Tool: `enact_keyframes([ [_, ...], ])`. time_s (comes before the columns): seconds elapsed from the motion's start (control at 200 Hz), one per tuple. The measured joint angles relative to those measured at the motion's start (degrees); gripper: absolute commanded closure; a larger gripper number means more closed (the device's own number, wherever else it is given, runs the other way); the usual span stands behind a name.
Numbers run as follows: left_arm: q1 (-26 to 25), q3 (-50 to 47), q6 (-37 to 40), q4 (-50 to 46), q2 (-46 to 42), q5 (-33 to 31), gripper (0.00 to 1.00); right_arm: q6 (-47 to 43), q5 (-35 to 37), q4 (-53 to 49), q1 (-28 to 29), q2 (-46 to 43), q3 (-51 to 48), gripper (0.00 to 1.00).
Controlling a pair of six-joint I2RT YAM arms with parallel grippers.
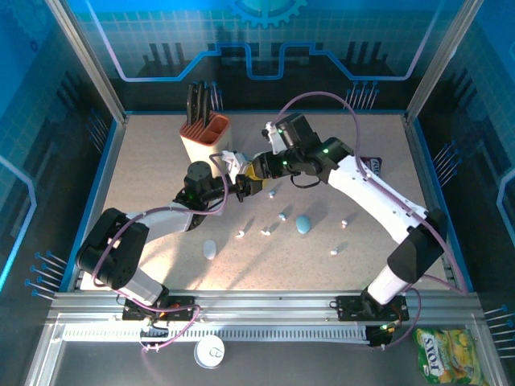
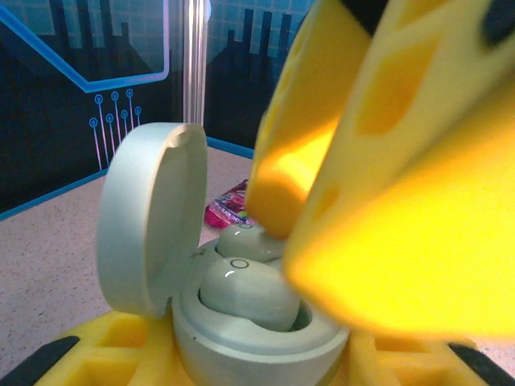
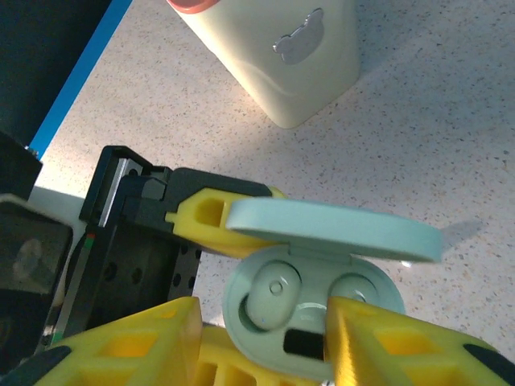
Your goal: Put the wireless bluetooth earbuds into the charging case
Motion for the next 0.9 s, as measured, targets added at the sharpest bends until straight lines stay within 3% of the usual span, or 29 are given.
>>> enact_keyframes([
  [0.275, 0.0, 0.0, 0.8, -0.5, 0.0, 0.1, 0.66, 1.9, 0.4, 0.2, -3.0, -4.0, -0.1, 0.77],
  [0.59, 0.0, 0.0, 4.7, -4.0, 0.0, 1.2, 0.65, 1.3, 0.1, -2.5, -3.7, 4.4, 9.9, 0.77],
  [0.9, 0.0, 0.0, 4.7, -5.5, 0.0, 1.3, 0.65, -0.9, -0.7, -6.5, -3.7, 7.4, 10.0, 0.8],
])
